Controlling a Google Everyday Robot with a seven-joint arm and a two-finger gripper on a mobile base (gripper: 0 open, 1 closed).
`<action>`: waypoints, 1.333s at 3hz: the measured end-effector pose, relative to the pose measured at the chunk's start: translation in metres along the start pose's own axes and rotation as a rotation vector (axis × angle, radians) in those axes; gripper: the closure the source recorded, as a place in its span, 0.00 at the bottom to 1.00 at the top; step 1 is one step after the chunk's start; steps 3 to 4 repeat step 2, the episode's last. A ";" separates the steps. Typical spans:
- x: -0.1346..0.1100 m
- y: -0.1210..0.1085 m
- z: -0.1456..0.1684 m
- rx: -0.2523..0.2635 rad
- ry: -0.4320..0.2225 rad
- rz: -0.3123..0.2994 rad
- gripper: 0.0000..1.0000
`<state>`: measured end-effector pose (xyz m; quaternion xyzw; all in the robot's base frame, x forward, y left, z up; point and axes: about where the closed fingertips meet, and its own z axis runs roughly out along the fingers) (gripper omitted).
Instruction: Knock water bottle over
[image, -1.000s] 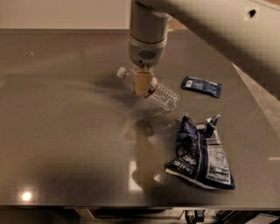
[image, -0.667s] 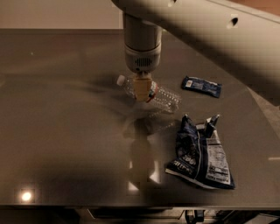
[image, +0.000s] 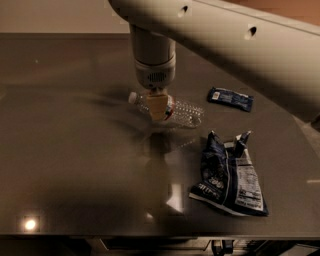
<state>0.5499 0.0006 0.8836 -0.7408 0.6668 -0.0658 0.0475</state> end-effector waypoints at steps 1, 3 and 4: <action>-0.001 -0.002 0.000 0.009 -0.006 0.000 0.00; -0.001 -0.002 0.000 0.009 -0.006 0.000 0.00; -0.001 -0.002 0.000 0.009 -0.006 0.000 0.00</action>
Offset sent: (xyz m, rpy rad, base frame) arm 0.0013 0.0013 0.0001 0.0053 -0.0067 0.0012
